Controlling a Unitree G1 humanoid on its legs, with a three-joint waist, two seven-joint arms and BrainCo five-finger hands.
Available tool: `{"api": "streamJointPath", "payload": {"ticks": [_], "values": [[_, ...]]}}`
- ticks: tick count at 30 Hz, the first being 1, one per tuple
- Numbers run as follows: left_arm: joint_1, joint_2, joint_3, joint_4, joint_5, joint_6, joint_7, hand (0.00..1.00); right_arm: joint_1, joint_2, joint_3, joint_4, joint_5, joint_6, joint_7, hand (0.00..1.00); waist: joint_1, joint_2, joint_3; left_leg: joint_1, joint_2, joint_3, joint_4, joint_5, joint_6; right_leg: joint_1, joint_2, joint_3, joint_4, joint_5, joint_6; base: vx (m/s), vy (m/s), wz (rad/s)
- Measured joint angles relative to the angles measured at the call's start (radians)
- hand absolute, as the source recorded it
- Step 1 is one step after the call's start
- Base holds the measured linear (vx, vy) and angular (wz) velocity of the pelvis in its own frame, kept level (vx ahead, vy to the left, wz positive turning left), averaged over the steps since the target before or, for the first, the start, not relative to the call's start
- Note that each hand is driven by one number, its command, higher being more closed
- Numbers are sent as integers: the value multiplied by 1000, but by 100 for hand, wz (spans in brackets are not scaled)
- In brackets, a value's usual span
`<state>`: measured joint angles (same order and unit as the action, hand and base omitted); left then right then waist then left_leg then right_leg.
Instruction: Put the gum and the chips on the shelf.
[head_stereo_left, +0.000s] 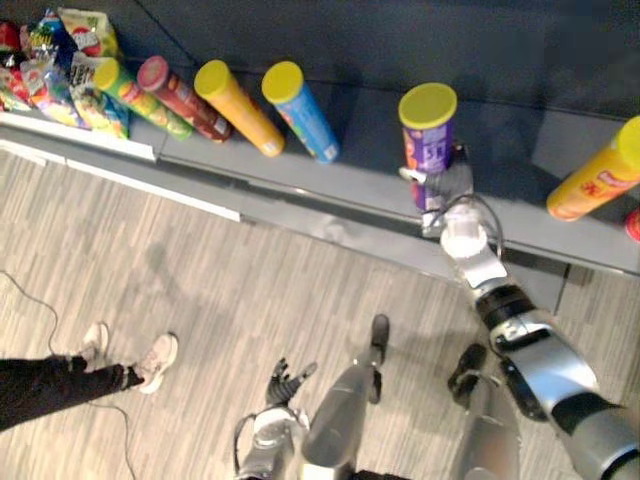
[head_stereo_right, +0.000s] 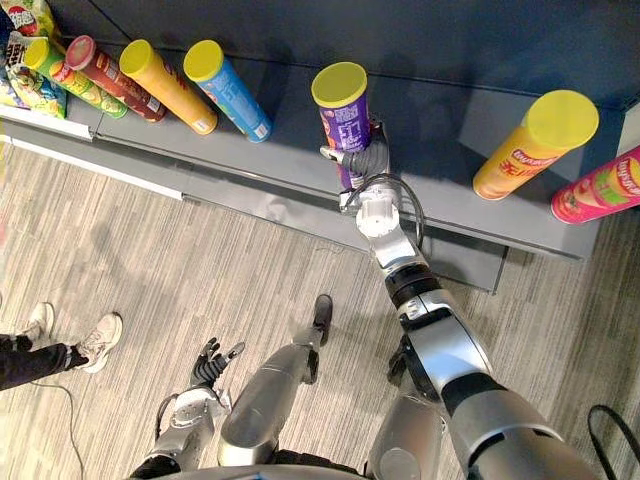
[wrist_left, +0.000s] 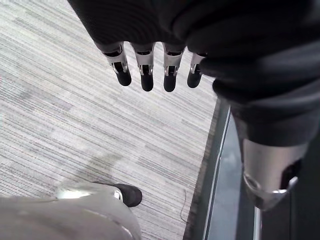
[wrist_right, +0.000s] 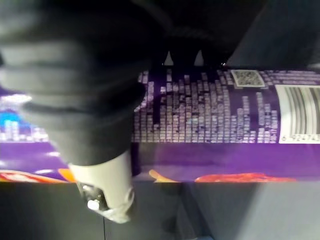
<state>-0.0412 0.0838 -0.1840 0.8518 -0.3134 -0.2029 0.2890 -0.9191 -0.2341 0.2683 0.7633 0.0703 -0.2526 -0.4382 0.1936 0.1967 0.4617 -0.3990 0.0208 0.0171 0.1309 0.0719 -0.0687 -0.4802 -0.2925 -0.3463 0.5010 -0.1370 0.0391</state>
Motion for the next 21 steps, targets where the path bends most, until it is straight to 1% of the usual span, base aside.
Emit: {"api": "streamJointPath", "payload": {"ticks": [1, 3, 6, 11, 15, 17, 21], "values": [[-2, -1, 0, 2, -1, -2, 2, 0, -1, 4, -6, 0, -12, -4, -9, 100, 2, 0, 0, -5, 0, 0, 1, 0, 0, -7, -1, 1, 5, -2, -2, -29, -71, 3], [-5, -3, 2, 5, -20, -9, 4, 0, -3, 21, -18, -1, -65, -16, -57, 100, 4, 1, 0, -29, 6, 6, 14, -3, 4, -31, -1, 0, 20, -6, -5, -30, -85, 3], [-5, -4, 6, 5, -34, -12, 11, 0, -4, 30, -18, -9, -87, -20, -99, 100, 4, 1, 0, -49, 23, 44, 21, 0, 4, -56, -1, 4, 29, -8, -9, -17, -86, -1], [-5, -25, 26, -15, -36, -14, 14, 0, -9, 57, -18, -50, -101, -20, -145, 100, 8, 1, 0, -85, 34, 59, 52, -2, 2, -92, 4, 15, 44, -9, -10, 6, -70, -6], [-5, -54, 25, -33, -38, -29, 19, 0, -25, 61, -18, -53, -111, -20, -172, 100, 12, 1, 0, -91, 40, 59, 55, -9, -3, -96, 9, 12, 44, -11, -14, 14, -58, -1], [-5, -54, 27, -38, -38, -32, 21, 0, -30, 61, -18, -91, -111, -20, -192, 100, 12, 1, 0, -108, 45, 59, 64, -12, -3, -109, 11, 9, 47, -13, -16, 11, -50, 2], [-4, -54, 26, -55, -38, -27, 25, 0, -61, 60, -21, -97, -112, -21, -213, 100, 17, 1, 0, -124, 50, 63, 66, -2, -7, -125, 11, 4, 56, -13, -17, 33, -51, 2]]}}
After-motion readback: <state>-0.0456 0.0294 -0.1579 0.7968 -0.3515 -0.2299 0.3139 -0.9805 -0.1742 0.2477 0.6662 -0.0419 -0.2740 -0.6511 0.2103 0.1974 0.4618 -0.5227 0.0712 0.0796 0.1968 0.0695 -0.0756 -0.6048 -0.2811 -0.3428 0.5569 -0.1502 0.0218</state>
